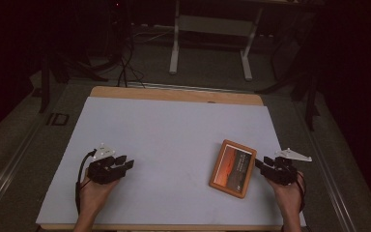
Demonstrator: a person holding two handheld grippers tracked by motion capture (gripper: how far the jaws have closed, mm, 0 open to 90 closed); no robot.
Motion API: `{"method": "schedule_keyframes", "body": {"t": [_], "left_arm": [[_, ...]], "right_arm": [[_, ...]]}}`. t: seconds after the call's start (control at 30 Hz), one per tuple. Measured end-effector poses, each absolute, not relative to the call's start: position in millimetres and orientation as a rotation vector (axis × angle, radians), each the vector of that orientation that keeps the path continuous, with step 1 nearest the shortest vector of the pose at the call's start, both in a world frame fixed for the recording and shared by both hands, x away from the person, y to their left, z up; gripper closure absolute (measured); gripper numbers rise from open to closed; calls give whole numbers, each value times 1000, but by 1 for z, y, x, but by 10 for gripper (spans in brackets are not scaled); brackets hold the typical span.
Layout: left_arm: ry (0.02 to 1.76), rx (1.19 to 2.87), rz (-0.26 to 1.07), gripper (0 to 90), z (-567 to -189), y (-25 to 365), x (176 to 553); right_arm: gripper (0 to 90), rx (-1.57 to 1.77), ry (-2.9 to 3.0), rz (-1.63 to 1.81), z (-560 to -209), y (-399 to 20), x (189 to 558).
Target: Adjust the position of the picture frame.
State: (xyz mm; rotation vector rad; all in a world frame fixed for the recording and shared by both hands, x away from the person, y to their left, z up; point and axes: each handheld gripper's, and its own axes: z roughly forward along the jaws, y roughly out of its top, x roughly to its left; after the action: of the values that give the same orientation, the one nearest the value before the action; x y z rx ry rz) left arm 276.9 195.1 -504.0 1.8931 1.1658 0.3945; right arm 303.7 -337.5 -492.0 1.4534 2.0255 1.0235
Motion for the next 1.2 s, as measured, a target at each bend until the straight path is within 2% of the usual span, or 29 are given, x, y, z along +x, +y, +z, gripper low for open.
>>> {"method": "schedule_keyframes", "body": {"t": [0.23, 0.4, 0.53, 0.93, 1.07, 1.1, 1.2], "left_arm": [[1092, 1938, 363, 626, -499, 164, 289], [1024, 1997, 326, 662, -498, 137, 299], [987, 2034, 310, 666, -499, 118, 304], [885, 2079, 263, 741, -503, 64, 318], [874, 2082, 250, 715, -503, 56, 320], [851, 2077, 205, 681, -504, 44, 324], [845, 2092, 179, 632, -506, 33, 327]], "right_arm": [[608, 1401, 2070, 1027, -482, -332, 297], [676, 1379, 2114, 1002, -482, -324, 291], [676, 1375, 2132, 1001, -484, -320, 289], [555, 1396, 2172, 974, -489, -319, 286], [525, 1415, 2173, 982, -491, -321, 285], [464, 1428, 2171, 995, -492, -322, 286], [428, 1458, 2177, 1026, -495, -323, 287]]}}
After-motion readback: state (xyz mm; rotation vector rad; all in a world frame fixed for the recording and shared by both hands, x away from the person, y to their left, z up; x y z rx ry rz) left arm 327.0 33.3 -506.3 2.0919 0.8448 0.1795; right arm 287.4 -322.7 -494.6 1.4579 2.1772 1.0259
